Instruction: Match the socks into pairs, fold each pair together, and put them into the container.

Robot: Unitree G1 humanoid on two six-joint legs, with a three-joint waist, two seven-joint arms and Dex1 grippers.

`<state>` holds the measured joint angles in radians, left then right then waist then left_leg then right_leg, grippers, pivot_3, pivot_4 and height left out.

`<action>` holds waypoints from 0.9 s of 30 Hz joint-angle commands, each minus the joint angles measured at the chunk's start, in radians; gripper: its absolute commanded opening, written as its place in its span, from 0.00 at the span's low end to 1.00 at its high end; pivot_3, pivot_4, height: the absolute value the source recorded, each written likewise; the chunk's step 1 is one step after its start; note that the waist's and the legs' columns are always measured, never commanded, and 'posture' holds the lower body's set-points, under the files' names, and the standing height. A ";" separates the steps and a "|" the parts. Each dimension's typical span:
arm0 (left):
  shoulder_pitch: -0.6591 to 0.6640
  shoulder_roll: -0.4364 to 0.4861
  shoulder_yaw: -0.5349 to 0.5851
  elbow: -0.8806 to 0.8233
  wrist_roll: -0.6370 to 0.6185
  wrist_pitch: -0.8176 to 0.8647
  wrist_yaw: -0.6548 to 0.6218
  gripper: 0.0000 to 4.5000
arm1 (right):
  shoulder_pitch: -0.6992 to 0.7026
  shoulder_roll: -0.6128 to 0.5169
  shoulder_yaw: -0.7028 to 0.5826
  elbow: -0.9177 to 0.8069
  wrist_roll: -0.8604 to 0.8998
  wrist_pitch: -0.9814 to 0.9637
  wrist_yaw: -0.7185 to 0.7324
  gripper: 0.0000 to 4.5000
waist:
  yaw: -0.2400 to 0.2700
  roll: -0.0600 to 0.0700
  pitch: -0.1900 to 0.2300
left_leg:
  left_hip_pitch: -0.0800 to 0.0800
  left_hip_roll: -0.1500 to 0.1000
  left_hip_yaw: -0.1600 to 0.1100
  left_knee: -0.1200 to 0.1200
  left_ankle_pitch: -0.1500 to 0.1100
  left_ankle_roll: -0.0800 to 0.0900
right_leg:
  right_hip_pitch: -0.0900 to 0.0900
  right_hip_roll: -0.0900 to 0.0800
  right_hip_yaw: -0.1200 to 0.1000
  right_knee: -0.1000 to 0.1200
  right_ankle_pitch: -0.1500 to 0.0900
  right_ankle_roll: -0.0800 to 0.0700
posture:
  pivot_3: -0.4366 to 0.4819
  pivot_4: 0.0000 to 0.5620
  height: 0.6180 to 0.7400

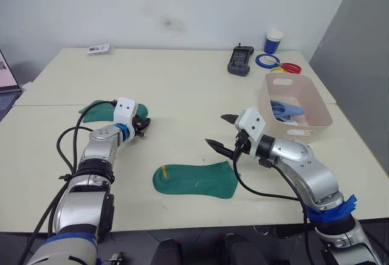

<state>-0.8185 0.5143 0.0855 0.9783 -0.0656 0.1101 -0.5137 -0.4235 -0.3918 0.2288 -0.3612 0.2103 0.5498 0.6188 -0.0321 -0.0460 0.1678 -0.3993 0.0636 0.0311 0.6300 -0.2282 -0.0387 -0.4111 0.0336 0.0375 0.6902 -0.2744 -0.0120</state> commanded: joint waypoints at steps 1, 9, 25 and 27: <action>-0.005 0.007 0.035 -0.015 -0.022 -0.018 0.005 0.13 | -0.014 -0.005 -0.017 -0.047 0.000 -0.011 -0.004 1.00 | 0.000 0.000 0.000 | 0.000 0.000 0.000 0.000 0.000 0.000 | 0.000 0.000 0.000 0.000 0.000 0.000 | 0.48 0.27 1.00; 0.130 0.022 -0.002 -0.316 -0.035 -0.020 -0.133 0.00 | -0.014 -0.009 -0.009 -0.039 -0.001 -0.023 0.008 1.00 | 0.002 0.000 0.000 | -0.001 0.000 0.000 0.000 0.000 0.000 | 0.000 -0.001 0.000 -0.001 0.000 0.000 | 0.48 0.27 1.00; 0.558 0.109 -0.258 -1.368 -0.248 0.400 -0.444 0.00 | -0.019 -0.099 -0.069 0.055 -0.015 -0.105 0.058 1.00 | 0.000 0.001 0.001 | 0.001 0.000 0.001 0.000 0.000 0.000 | 0.001 -0.001 0.003 -0.001 0.000 0.000 | 0.48 0.27 1.00; 0.570 0.155 -0.275 -1.404 -0.263 0.411 -0.501 0.00 | -0.019 -0.104 -0.071 0.059 -0.016 -0.109 0.062 1.00 | -0.002 0.001 0.001 | 0.001 0.000 0.001 0.000 0.000 0.000 | 0.000 -0.001 0.003 -0.001 0.000 0.000 | 0.48 0.27 1.00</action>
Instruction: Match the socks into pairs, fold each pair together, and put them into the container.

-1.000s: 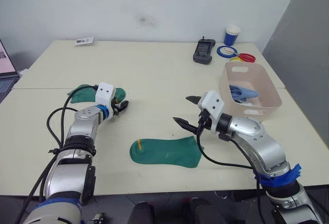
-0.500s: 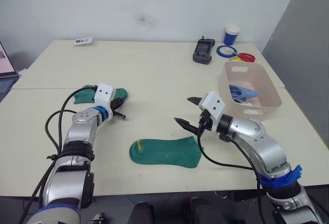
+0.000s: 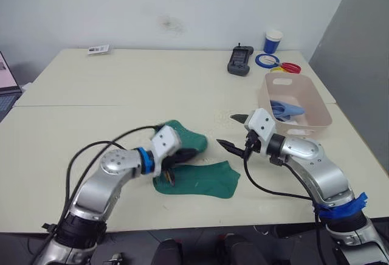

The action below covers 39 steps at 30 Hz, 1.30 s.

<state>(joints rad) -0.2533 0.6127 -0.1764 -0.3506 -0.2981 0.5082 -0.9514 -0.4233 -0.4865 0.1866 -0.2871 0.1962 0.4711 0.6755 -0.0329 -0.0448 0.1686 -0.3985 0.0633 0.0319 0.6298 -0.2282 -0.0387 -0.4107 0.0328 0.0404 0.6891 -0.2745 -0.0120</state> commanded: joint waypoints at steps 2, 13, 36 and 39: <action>0.013 0.102 -0.027 -0.097 -0.041 0.012 -0.112 0.00 | -0.016 -0.014 -0.031 -0.012 -0.002 -0.033 0.009 1.00 | -0.001 0.001 0.001 | 0.000 0.000 -0.001 0.000 0.000 0.000 | 0.000 0.001 -0.001 0.001 0.000 0.000 | 0.48 0.27 1.00; 0.033 0.175 -0.067 -0.071 0.025 -0.076 -0.171 0.00 | -0.002 -0.016 -0.028 0.012 -0.017 -0.051 0.021 1.00 | 0.000 0.002 0.001 | 0.000 0.000 0.000 0.000 0.000 0.000 | 0.000 0.001 0.000 -0.001 0.000 0.000 | 0.48 0.27 1.00; -0.131 0.104 0.226 0.343 -0.014 -0.032 0.119 0.91 | -0.003 -0.013 -0.010 0.014 -0.010 -0.058 0.050 1.00 | 0.003 0.002 0.001 | 0.000 0.000 -0.001 0.000 0.000 0.000 | 0.000 0.001 -0.001 -0.001 0.000 0.000 | 0.48 0.27 1.00; -0.188 0.068 0.192 0.474 0.043 -0.081 0.147 0.91 | 0.004 -0.027 0.017 -0.017 0.020 -0.010 0.106 1.00 | 0.004 0.002 0.001 | -0.001 0.000 -0.001 0.000 0.000 0.000 | 0.000 0.001 -0.001 -0.001 0.000 0.000 | 0.48 0.27 1.00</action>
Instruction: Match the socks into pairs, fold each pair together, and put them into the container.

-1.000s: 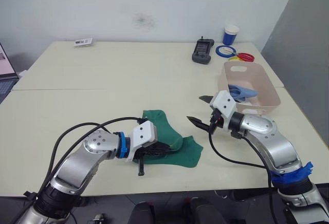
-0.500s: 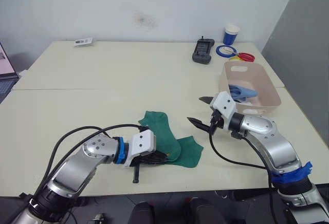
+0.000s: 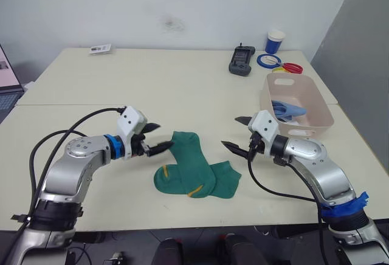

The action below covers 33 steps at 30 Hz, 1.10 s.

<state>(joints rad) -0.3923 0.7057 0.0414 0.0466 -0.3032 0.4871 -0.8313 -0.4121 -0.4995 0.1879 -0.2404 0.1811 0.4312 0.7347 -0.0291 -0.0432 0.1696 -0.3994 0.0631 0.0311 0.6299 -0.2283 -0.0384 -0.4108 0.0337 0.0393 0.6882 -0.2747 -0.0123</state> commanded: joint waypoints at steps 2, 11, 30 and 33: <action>-0.085 -0.052 -0.044 0.155 0.079 -0.091 0.035 0.91 | 0.005 -0.032 0.044 -0.082 0.041 0.054 0.089 1.00 | 0.001 0.000 0.000 | 0.000 0.000 0.000 0.000 0.000 0.000 | 0.000 0.000 0.000 0.000 0.000 0.000 | 0.48 0.27 1.00; -0.144 -0.114 -0.095 0.262 0.120 -0.159 -0.009 0.91 | 0.021 -0.065 0.103 -0.130 0.061 0.125 0.157 1.00 | -0.001 0.000 0.000 | 0.000 0.000 0.000 0.000 0.000 0.000 | 0.000 0.000 0.000 0.001 0.000 0.000 | 0.48 0.27 1.00; -0.165 -0.147 -0.122 0.294 0.163 -0.173 -0.024 0.36 | 0.041 -0.096 0.157 -0.136 0.066 0.180 0.218 1.00 | -0.001 0.000 0.000 | 0.000 0.000 0.000 0.001 0.000 0.000 | 0.000 0.000 -0.001 0.001 0.000 0.000 | 0.48 0.27 1.00; -0.168 -0.151 -0.126 0.298 0.169 -0.175 -0.027 0.12 | 0.034 -0.074 0.180 -0.109 0.075 0.204 0.228 1.00 | -0.002 0.000 0.000 | 0.000 0.000 -0.001 0.001 0.000 0.000 | 0.000 0.000 -0.001 0.001 0.000 0.000 | 0.48 0.27 1.00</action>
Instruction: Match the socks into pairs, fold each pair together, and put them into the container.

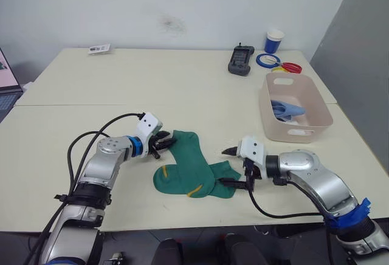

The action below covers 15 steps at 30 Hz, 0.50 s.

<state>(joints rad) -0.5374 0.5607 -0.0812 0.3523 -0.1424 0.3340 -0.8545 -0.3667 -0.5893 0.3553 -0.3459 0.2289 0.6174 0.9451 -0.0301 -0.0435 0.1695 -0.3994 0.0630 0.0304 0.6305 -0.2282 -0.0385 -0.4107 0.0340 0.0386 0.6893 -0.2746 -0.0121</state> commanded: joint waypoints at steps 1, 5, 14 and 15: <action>-0.025 -0.007 -0.004 -0.004 0.010 -0.023 -0.006 0.05 | -0.016 0.026 0.021 0.012 0.025 0.015 0.020 1.00 | -0.001 0.000 0.000 | 0.000 0.000 0.000 0.000 0.000 0.000 | 0.000 0.000 0.000 0.000 0.000 0.000 | 0.48 0.27 1.00; -0.035 -0.012 -0.002 0.001 0.016 -0.026 -0.012 0.00 | -0.032 0.071 0.028 0.058 0.042 0.037 0.019 1.00 | -0.001 0.000 0.000 | 0.000 0.000 0.000 0.000 0.000 0.000 | 0.000 0.000 0.000 0.000 0.000 0.000 | 0.48 0.27 1.00; -0.011 -0.006 0.013 -0.031 0.006 -0.022 -0.009 0.00 | -0.052 0.079 0.077 0.122 -0.016 0.008 0.014 0.38 | 0.000 0.000 0.000 | 0.000 0.000 0.000 0.000 0.000 0.000 | 0.000 0.000 0.000 0.000 0.000 0.000 | 0.48 0.27 1.00; -0.007 -0.006 0.014 -0.035 0.004 -0.021 -0.009 0.00 | -0.054 0.081 0.078 0.128 -0.021 0.001 0.012 0.31 | 0.000 0.000 0.000 | 0.000 0.000 0.000 0.000 0.000 0.000 | 0.000 0.000 0.000 0.000 0.000 0.000 | 0.48 0.27 1.00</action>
<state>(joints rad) -0.5459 0.5471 -0.0831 0.3574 -0.1327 0.3232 -0.8626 -0.4048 -0.5048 0.4316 -0.2088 0.2162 0.6475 0.9587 -0.0306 -0.0435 0.1695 -0.3995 0.0630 0.0303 0.6308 -0.2282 -0.0385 -0.4107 0.0341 0.0385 0.6896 -0.2746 -0.0120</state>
